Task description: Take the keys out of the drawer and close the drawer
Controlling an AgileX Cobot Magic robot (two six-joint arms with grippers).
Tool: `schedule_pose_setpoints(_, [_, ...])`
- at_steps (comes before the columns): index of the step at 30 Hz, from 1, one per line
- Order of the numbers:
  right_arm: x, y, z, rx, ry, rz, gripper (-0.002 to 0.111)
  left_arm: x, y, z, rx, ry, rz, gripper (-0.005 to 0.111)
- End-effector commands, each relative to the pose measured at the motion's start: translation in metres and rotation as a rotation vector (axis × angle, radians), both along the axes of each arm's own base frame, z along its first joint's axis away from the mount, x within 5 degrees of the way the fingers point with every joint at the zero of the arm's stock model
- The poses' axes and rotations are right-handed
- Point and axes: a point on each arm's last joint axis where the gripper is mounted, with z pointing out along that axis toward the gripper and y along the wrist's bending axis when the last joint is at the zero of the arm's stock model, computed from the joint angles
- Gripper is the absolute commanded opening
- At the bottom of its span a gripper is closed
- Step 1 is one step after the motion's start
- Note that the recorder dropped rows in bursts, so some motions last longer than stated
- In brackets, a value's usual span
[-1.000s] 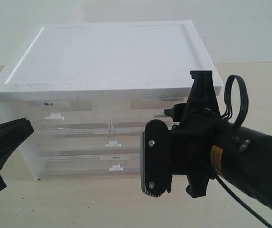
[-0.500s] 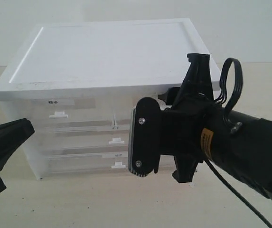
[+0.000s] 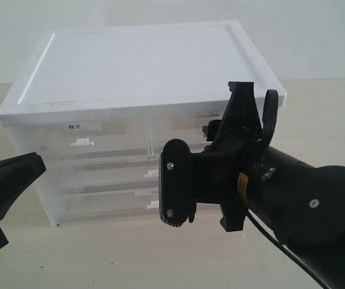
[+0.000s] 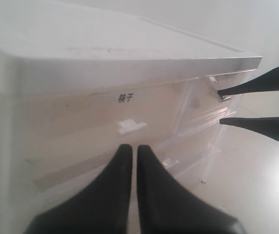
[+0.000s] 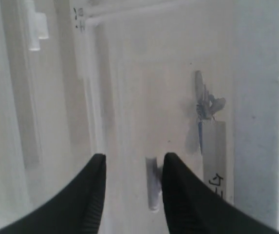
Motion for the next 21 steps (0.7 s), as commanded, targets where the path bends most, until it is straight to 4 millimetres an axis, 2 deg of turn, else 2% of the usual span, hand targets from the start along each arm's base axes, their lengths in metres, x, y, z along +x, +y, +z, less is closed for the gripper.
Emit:
schedule_pose_setpoints(1, [0.0052, -0.0027, -0.0004, -0.022, -0.04, -0.062, 0.034, 0.0005, -0.0002, 0.0015, -0.015, -0.006, -0.005, 0.005])
schedule_pose_setpoints(11, [0.0069, -0.0061, 0.0026, -0.001, -0.067, -0.11, 0.033, 0.0004, -0.0004, 0.0022, -0.02, -0.012, -0.008, 0.005])
schedule_pose_setpoints(13, [0.0069, -0.0061, 0.0026, 0.014, -0.063, -0.117, 0.023, 0.0004, -0.0004, 0.0022, -0.02, -0.012, -0.008, 0.005])
schedule_pose_setpoints(16, [0.0069, -0.0061, 0.0026, 0.016, -0.062, -0.118, 0.0, 0.0004, -0.0004, 0.0022, -0.02, -0.012, -0.008, 0.005])
schedule_pose_setpoints(21, [0.0064, -0.0061, 0.0032, 0.021, -0.068, -0.124, 0.0, 0.0004, -0.0003, 0.0019, -0.018, -0.009, -0.007, 0.005])
